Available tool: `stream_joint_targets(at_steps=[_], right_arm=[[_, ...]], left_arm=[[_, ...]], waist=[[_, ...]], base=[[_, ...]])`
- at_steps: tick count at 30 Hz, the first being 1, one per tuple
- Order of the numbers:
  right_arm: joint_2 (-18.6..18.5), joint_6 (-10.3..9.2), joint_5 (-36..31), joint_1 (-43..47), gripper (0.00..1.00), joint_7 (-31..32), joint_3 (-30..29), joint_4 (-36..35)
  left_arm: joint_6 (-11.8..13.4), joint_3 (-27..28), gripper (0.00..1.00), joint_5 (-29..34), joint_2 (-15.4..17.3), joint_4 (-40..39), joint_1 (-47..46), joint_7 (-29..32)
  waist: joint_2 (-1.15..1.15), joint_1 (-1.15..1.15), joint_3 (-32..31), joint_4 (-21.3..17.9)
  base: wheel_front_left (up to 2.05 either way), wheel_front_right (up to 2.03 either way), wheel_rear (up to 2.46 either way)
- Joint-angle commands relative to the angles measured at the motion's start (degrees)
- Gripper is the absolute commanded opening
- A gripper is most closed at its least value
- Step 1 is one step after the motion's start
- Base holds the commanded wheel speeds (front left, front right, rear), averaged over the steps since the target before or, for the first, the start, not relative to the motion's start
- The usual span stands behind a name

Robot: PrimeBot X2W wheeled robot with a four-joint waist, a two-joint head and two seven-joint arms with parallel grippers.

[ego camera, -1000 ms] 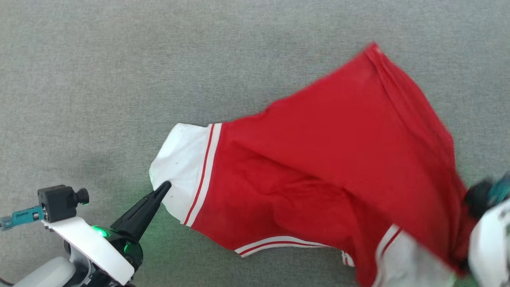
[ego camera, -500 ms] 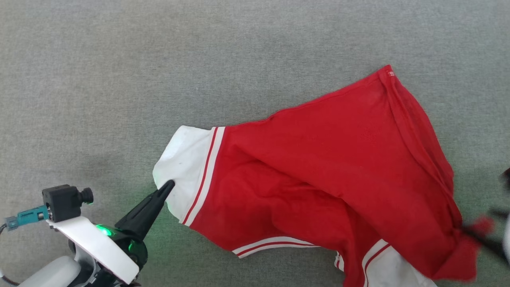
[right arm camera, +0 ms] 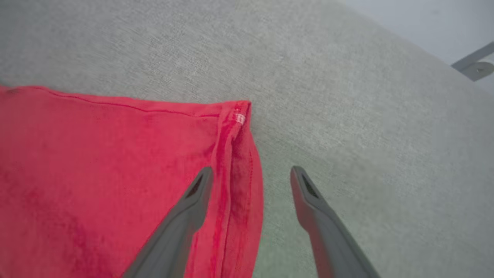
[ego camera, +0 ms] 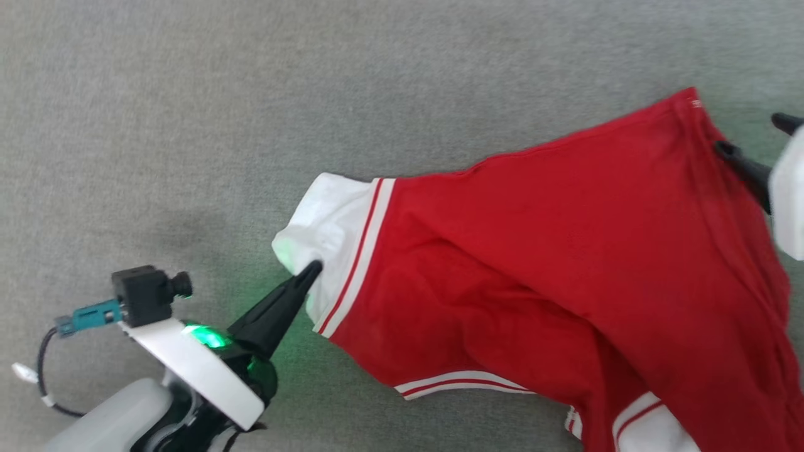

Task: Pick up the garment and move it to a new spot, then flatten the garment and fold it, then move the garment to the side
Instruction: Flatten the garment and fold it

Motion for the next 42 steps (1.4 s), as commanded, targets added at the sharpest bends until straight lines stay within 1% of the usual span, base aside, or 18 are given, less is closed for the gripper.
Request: stream_joint_targets(at_steps=[1, 6, 7, 8, 9, 10, 11, 16, 20, 24, 28, 31, 34, 36, 38, 40, 42], right_arm=[[0.00, -0.04, -0.68, -2.07, 1.00, -0.62, 1.96, 2.66], [-0.99, -0.04, -0.72, -6.31, 1.00, 0.22, 9.38, 11.07], [-0.99, -0.04, -0.72, -6.31, 1.00, 0.22, 9.38, 11.07], [-1.05, -0.04, -0.43, -6.56, 0.92, 0.15, 10.42, 12.51], [-1.15, -0.04, -0.21, -6.79, 0.29, -0.06, 11.13, 13.36], [-1.34, -0.04, 0.00, -7.24, 0.11, -0.33, 11.67, 14.27], [-1.28, -0.04, 0.30, -7.66, 0.00, -0.98, 11.83, 14.99], [-0.84, -0.09, -0.32, -12.25, 0.00, -7.05, 10.35, 16.79], [2.07, -0.08, -1.73, -18.40, 0.00, -13.43, 7.45, 20.43], [6.14, -0.07, -5.15, -26.76, 0.00, -20.42, 4.73, 25.67], [10.04, -0.08, -9.41, -36.37, 0.00, -27.55, 1.13, 31.53], [12.79, -0.11, -13.16, -43.48, 0.00, -33.55, -1.85, 35.94], [15.56, -0.18, -16.41, -49.49, 0.00, -39.82, -5.59, 40.39], [17.02, -0.18, -17.97, -52.46, 0.00, -43.28, -7.20, 42.90], [17.52, -0.18, -19.00, -54.03, 0.00, -45.45, -7.65, 45.40], [17.61, -0.18, -19.20, -54.48, 0.00, -47.24, -7.78, 47.38], [17.31, -0.18, -19.22, -52.57, 0.00, -48.25, -7.22, 49.35]], left_arm=[[-0.10, -0.47, 0.00, 0.31, -0.70, 0.08, -1.37, -0.24], [-0.10, -1.80, 0.00, 0.18, -2.02, 1.00, -4.13, -0.26], [-0.10, -1.80, 0.00, 0.18, -2.02, 1.00, -4.13, -0.26], [-0.10, -2.07, 0.00, 0.09, -2.22, 1.34, -4.57, -0.27], [-0.10, -2.32, 0.00, -0.03, -2.26, 1.71, -5.02, -0.27], [-0.10, -2.54, 0.00, -0.17, -2.49, 2.08, -5.83, -0.27], [-0.10, -2.77, 0.00, 0.06, -2.58, 2.44, -6.74, -0.27], [-0.10, -3.97, 0.00, 1.09, -2.16, 5.56, -12.55, 0.31], [-0.10, -2.56, 0.00, 0.18, -1.13, 8.20, -19.95, 1.24], [-0.02, 1.36, 0.00, -2.56, -0.68, 13.50, -29.58, 1.99], [-0.02, 5.80, 0.00, -3.70, -2.24, 22.37, -41.59, 2.74], [0.02, 9.92, 0.00, -4.83, -3.98, 30.15, -50.83, 1.95], [0.02, 14.24, 0.00, -5.87, -5.81, 35.56, -58.74, 0.82], [0.03, 16.65, 0.00, -6.90, -6.94, 36.53, -62.48, 0.32], [0.03, 18.77, 0.00, -8.73, -7.90, 36.17, -63.80, 0.17], [0.02, 18.58, 0.00, -8.16, -7.46, 34.33, -63.50, 0.39], [0.02, 18.22, 0.00, -9.28, -7.93, 32.36, -60.11, 0.99]], waist=[[0.00, 0.00, 2.09, 1.83], [0.00, 0.00, 4.08, 3.22], [0.00, 0.00, 4.08, 3.22], [0.00, 0.00, 4.16, 3.38], [0.00, 0.00, 4.22, 3.46], [0.00, 0.00, 4.25, 3.52], [0.00, 0.00, 4.21, 3.49], [0.00, 0.00, 3.22, 2.62], [0.00, 0.00, 2.95, 1.06], [0.00, 0.00, 3.35, -0.92], [0.00, 0.00, 4.65, -2.45], [0.00, 0.00, 5.44, -3.71], [0.00, 0.00, 5.77, -4.82], [0.00, 0.00, 5.68, -5.32], [0.00, 0.00, 5.44, -5.48], [0.00, 0.00, 5.14, -5.51], [0.00, 0.00, 4.60, -5.56]], base=[[0.00, 0.00, 0.00], [0.00, 0.00, 0.00], [0.00, 0.00, 0.00], [0.00, 0.00, 0.00], [0.00, 0.00, 0.00], [0.00, 0.00, 0.00], [0.00, 0.00, 0.00], [0.00, 0.00, 0.00], [0.00, 0.00, 0.00], [0.00, 0.00, 0.00], [0.00, 0.00, 0.00], [0.00, 0.00, 0.00], [0.00, 0.00, 0.00], [0.00, 0.00, 0.00], [0.00, 0.00, 0.00], [0.00, 0.00, 0.00], [0.00, 0.00, 0.00]])
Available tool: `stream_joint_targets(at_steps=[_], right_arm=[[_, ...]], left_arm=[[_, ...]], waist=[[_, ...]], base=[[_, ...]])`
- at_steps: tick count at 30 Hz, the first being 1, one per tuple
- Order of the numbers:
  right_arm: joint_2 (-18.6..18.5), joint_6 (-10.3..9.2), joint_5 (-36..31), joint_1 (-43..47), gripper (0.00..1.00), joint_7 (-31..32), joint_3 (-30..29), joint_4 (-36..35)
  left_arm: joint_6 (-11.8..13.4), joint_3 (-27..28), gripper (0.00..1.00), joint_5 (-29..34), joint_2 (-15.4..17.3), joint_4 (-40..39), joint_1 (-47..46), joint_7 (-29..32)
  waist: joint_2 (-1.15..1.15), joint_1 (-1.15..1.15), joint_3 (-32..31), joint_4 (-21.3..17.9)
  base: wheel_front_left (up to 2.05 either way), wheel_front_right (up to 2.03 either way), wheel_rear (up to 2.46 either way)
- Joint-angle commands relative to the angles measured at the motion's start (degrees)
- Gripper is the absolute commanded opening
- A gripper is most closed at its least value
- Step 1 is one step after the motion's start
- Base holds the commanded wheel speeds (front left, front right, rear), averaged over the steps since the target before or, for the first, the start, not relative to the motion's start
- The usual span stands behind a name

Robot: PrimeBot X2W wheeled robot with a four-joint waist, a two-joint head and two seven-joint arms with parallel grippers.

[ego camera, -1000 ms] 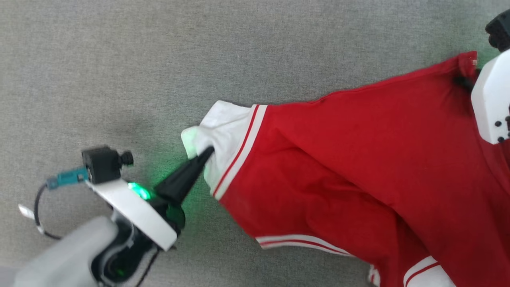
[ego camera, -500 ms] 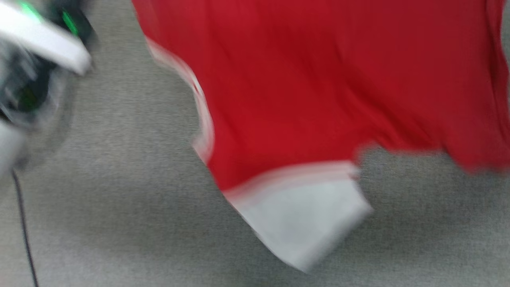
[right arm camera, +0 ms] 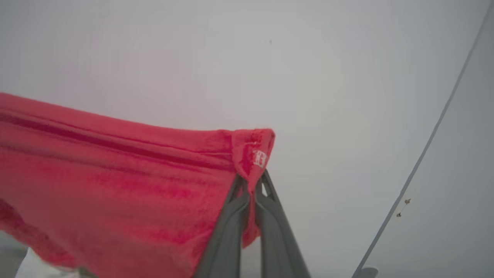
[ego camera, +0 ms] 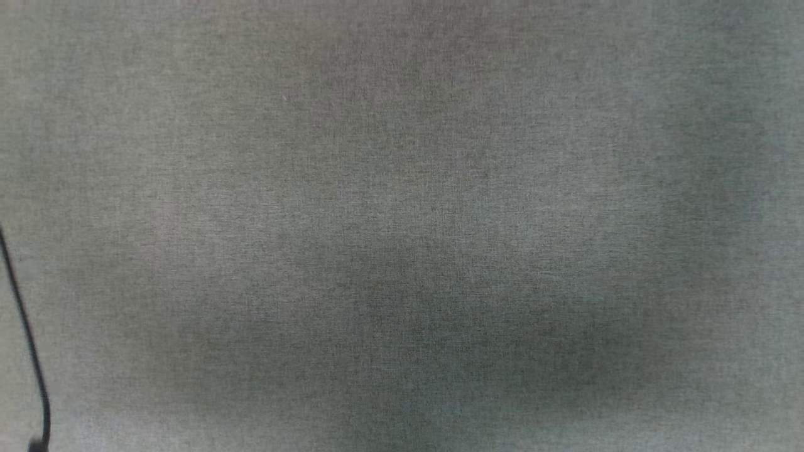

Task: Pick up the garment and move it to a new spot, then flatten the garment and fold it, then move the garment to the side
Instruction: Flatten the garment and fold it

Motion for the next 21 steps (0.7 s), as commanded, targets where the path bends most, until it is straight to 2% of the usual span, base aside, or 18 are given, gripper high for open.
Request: stream_joint_targets(at_steps=[1, 6, 10, 15, 17, 18, 21], right_arm=[[-1.03, -0.36, 0.39, 3.25, 0.00, -0.71, 0.57, 2.16], [-1.93, -0.35, 4.12, 12.08, 0.00, -1.94, 5.04, 3.11], [-4.03, -0.34, 9.30, 23.17, 0.00, -0.66, 8.56, -0.58], [-8.17, -0.34, 15.08, 38.98, 0.00, 2.98, 9.69, -9.84], [-9.57, -0.34, 17.04, 45.39, 0.00, 5.03, 8.71, -14.58], [-10.58, -0.33, 18.30, 51.30, 0.00, 7.40, 7.71, -19.72], [-11.22, -0.32, 19.79, 60.17, 0.00, 11.52, 4.64, -27.53]], left_arm=[[0.18, -0.42, 0.00, -1.25, 0.80, -1.98, 5.00, 0.54], [0.16, -1.64, 0.00, -2.92, 2.08, -9.41, 19.36, 0.36], [0.16, -2.25, 0.00, -3.67, 2.27, -16.14, 33.90, -0.27], [0.16, -2.52, 0.00, -1.74, 3.05, -23.85, 50.34, -0.91], [0.16, -2.99, 0.00, -0.46, 3.85, -26.81, 55.85, -1.06], [0.16, -3.55, 0.00, 0.19, 4.76, -29.68, 60.46, -1.04], [0.16, -4.45, 0.00, 2.13, 7.08, -33.58, 66.23, -1.11]], waist=[[0.00, 0.00, -0.77, -0.07], [0.00, 0.00, -2.87, 0.04], [0.00, 0.00, -4.76, 0.29], [0.00, 0.00, -6.86, 0.70], [0.00, 0.00, -7.84, 0.80], [0.00, 0.00, -8.72, 0.68], [0.00, 0.00, -10.15, 0.77]], base=[[0.00, 0.00, 0.00], [0.00, 0.00, 0.00], [0.00, 0.00, 0.00], [0.00, 0.00, 0.00], [0.00, 0.00, 0.00], [0.00, 0.00, 0.00], [0.00, 0.00, 0.00]])
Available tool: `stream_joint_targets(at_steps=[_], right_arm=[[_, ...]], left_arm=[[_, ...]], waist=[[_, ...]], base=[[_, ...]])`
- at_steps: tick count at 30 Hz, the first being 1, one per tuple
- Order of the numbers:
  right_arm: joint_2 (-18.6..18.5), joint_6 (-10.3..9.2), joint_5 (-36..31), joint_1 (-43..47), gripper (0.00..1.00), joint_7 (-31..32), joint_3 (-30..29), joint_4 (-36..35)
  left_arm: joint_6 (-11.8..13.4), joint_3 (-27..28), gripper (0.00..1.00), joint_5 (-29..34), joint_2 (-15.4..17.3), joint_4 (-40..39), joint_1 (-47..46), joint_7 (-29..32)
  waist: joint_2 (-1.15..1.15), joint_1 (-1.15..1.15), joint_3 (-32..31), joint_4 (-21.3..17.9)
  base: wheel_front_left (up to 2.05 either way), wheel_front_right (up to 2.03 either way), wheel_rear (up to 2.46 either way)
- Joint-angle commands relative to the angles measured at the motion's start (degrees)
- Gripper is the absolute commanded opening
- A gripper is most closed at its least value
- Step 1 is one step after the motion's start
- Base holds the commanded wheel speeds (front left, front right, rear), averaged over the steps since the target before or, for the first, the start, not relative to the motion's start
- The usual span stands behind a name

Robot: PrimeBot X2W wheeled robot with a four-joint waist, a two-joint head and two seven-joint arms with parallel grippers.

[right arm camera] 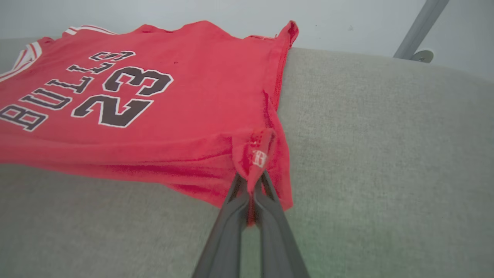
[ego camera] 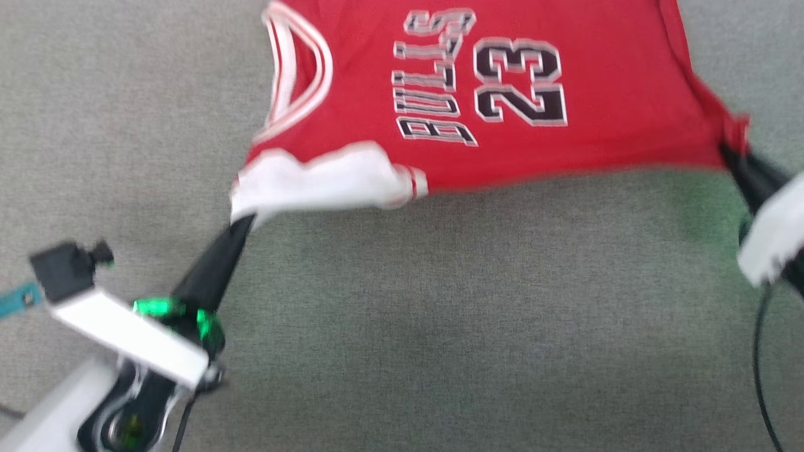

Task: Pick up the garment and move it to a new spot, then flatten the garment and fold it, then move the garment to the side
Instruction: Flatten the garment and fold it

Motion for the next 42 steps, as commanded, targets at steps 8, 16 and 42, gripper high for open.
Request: stream_joint_targets(at_steps=[8, 16, 42], right_arm=[[3.94, -0.22, 0.42, 23.13, 0.00, 12.73, -11.73, -21.58], [11.23, -0.21, -1.50, 31.18, 0.00, 17.93, -19.57, -34.31], [8.93, -0.21, -8.22, 3.44, 0.00, 10.80, -7.69, -12.79]], left_arm=[[0.14, 3.49, 0.00, 3.79, 5.10, -10.34, 15.09, -0.42], [0.14, 6.79, 0.00, 7.36, 6.22, -16.44, 20.83, -0.43], [0.14, -3.11, 0.00, 4.84, -0.15, 11.34, -21.04, 13.58]], waist=[[0.00, 0.00, -2.48, 0.30], [0.00, 0.00, -1.95, -0.59], [0.00, 0.00, 8.58, -4.32]], base=[[0.00, 0.00, 0.00], [0.00, 0.00, 0.00], [0.00, 0.00, 0.00]])
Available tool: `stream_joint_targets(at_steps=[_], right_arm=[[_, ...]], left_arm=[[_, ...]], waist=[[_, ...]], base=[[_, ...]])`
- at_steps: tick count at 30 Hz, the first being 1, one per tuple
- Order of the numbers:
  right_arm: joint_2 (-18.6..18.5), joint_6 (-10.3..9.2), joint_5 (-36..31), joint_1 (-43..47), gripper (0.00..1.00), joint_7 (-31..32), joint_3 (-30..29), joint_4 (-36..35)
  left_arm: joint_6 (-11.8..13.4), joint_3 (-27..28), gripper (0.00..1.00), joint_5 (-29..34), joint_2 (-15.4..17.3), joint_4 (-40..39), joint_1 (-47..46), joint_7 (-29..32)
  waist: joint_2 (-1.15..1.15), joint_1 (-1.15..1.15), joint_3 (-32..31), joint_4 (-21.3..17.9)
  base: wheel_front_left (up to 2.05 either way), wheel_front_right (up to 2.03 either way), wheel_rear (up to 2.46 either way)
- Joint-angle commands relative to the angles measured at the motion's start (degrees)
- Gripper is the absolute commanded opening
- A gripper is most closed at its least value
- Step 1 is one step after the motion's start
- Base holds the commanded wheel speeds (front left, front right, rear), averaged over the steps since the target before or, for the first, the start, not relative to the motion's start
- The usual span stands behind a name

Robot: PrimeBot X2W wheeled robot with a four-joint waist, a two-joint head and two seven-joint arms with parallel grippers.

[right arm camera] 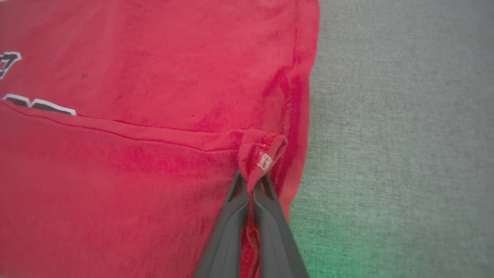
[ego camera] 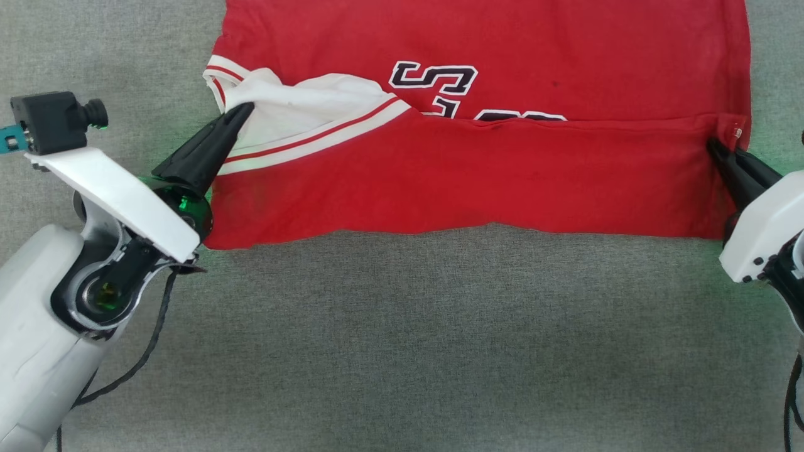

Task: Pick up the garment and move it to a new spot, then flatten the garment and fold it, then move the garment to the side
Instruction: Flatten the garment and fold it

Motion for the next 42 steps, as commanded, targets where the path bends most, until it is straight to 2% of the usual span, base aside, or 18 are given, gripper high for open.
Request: stream_joint_targets(at_steps=[1, 5, 6, 7, 8, 12, 15, 17, 21, 26, 32, 33, 35, 36, 42], right_arm=[[-0.24, -0.13, -0.26, -0.54, 0.00, -0.46, 0.28, 0.34], [-0.04, -0.13, -0.11, -1.05, 0.01, -2.00, 1.15, 1.93], [-0.09, -0.13, -0.32, -1.03, 0.29, -2.60, 1.25, 2.30], [-0.20, -0.13, -0.68, -1.04, 0.87, -3.28, 1.35, 2.54], [-0.25, -0.13, -0.87, -1.10, 1.00, -3.87, 1.33, 2.64], [-0.14, -0.13, -1.61, -0.11, 1.00, -5.35, 0.67, 2.35], [-0.15, -0.13, -1.80, 0.65, 1.00, -6.21, -0.15, 1.70], [0.07, -0.13, -1.97, 1.38, 1.00, -6.25, -0.73, 1.13], [0.48, -0.13, -1.99, 2.19, 1.00, -6.11, -1.15, 0.09], [1.37, -0.13, -1.76, 2.46, 1.00, -6.35, -0.19, -1.15], [2.16, -0.13, -1.47, 2.16, 1.00, -6.77, 0.47, -1.43], [2.13, -0.13, -1.55, 2.14, 1.00, -6.73, 0.52, -1.42], [1.89, -0.13, -1.54, 2.20, 1.00, -6.25, 0.84, -1.31], [1.51, -0.13, -1.58, 2.23, 1.00, -6.02, 0.95, -1.34], [-2.53, -0.12, -0.15, 2.72, 1.00, 1.06, 3.26, -1.69]], left_arm=[[0.14, -0.19, 0.00, 0.41, -0.22, 0.25, -0.98, -0.36], [0.14, -2.85, 0.00, 1.73, 0.32, 2.78, -2.28, -0.75], [0.14, -3.71, 0.34, 2.44, 0.37, 3.34, -2.71, -1.13], [0.14, -4.38, 0.93, 3.18, 0.62, 3.85, -3.25, -1.52], [0.14, -4.94, 1.00, 3.92, 1.01, 4.28, -3.72, -2.00], [0.14, -8.10, 1.00, 8.48, 4.54, 5.22, -5.55, -3.46], [0.14, -10.78, 1.00, 11.31, 7.83, 4.45, -7.11, -1.96], [0.14, -12.66, 1.00, 10.75, 9.81, 3.30, -7.19, 1.43], [0.14, -16.85, 1.00, 8.69, 13.41, 0.33, -7.19, 12.55], [2.11, -19.38, 1.00, 5.08, 13.97, -1.38, -7.11, 22.11], [2.80, -20.37, 1.00, 2.11, 12.24, 1.22, -6.97, 26.10], [2.68, -20.34, 0.74, 1.49, 11.76, 1.84, -6.83, 26.34], [2.33, -20.45, 0.06, 0.91, 11.23, 2.73, -6.79, 26.71], [2.02, -20.52, 0.00, 0.47, 11.04, 2.96, -6.64, 26.77], [1.10, -20.23, 0.00, 0.83, 11.03, 2.17, -6.74, 25.97]], waist=[[0.00, 0.00, 0.04, 0.06], [0.00, 0.00, -0.25, 0.11], [0.00, 0.00, -0.56, 0.18], [0.00, 0.00, -0.92, 0.22], [0.00, 0.00, -1.34, 0.26], [0.00, 0.00, -3.62, 0.47], [0.00, 0.00, -5.29, 0.61], [0.00, 0.00, -6.26, 0.66], [0.00, 0.00, -6.96, 0.40], [0.00, 0.00, -6.33, -0.99], [0.00, 0.00, -4.76, -3.23], [0.00, 0.00, -4.51, -3.55], [0.00, 0.00, -4.20, -4.14], [0.00, 0.00, -4.08, -4.34], [0.00, 0.00, -3.49, -4.42]], base=[[0.00, 0.00, 0.00], [0.00, 0.00, 0.00], [0.00, 0.00, 0.00], [0.00, 0.00, 0.00], [0.00, 0.00, 0.00], [0.00, 0.00, 0.00], [0.00, 0.00, 0.00], [0.00, 0.00, 0.00], [0.00, 0.00, 0.00], [0.00, 0.00, 0.00], [0.00, 0.00, 0.00], [0.00, 0.00, 0.00], [0.00, 0.00, 0.00], [0.00, 0.00, 0.00], [0.00, 0.00, 0.00]])
